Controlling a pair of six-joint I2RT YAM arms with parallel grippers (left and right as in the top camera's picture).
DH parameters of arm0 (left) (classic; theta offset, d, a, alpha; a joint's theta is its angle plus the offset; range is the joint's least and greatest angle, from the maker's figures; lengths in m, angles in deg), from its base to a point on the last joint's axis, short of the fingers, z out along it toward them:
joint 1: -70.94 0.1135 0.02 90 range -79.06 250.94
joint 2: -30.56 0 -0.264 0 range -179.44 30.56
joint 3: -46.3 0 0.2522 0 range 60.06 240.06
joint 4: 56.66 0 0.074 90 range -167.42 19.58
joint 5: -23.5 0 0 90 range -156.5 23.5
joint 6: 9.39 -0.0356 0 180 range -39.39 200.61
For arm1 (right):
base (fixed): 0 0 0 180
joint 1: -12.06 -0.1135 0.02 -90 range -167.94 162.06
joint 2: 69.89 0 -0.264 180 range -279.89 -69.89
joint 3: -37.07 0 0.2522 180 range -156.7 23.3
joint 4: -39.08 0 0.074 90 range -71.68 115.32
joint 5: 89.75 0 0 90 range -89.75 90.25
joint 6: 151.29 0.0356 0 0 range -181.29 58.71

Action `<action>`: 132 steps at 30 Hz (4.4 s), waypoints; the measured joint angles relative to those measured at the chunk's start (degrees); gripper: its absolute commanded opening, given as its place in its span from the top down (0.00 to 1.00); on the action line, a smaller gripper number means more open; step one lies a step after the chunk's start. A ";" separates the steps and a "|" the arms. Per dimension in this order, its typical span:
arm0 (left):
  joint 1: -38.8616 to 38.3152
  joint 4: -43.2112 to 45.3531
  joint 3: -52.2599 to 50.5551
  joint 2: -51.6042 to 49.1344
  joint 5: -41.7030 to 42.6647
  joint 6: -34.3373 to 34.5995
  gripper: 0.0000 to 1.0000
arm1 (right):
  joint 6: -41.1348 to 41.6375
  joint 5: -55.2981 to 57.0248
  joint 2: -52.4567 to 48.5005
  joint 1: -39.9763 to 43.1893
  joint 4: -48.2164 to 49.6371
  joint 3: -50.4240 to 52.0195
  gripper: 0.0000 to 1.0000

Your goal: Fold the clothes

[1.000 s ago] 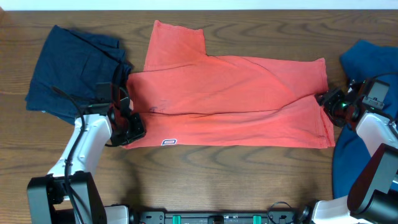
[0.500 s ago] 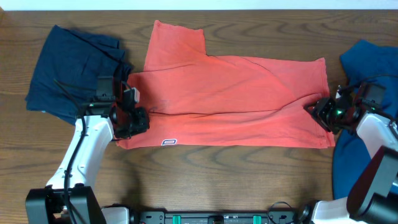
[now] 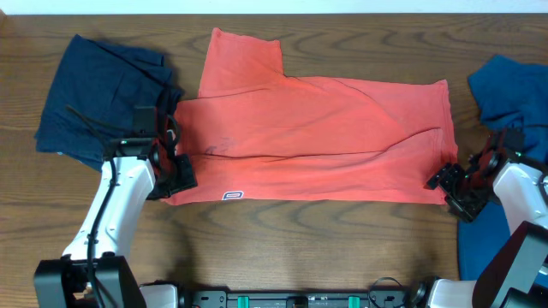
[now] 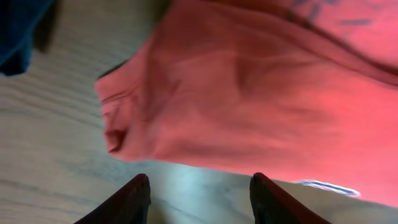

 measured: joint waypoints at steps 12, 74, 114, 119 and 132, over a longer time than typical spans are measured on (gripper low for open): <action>6.23 4.37 -1.92 -6.64 -2.49 5.09 0.40 | 2.86 -0.81 0.72 0.04 17.57 8.35 0.91; 10.32 -15.30 11.26 -1.38 2.99 2.82 0.50 | -10.58 -8.61 12.79 2.21 -6.80 -9.73 0.50; -5.66 50.31 33.94 -43.45 6.54 -8.48 0.29 | -9.86 -15.50 -5.95 -2.25 4.79 -20.28 0.47; -5.66 54.18 33.94 -46.31 6.60 -9.14 0.30 | -9.88 -14.95 -5.95 -2.25 3.06 -20.28 0.48; -5.66 54.45 34.10 -48.48 8.00 -9.86 0.91 | -10.05 -14.75 -5.95 -2.25 1.40 -20.28 0.51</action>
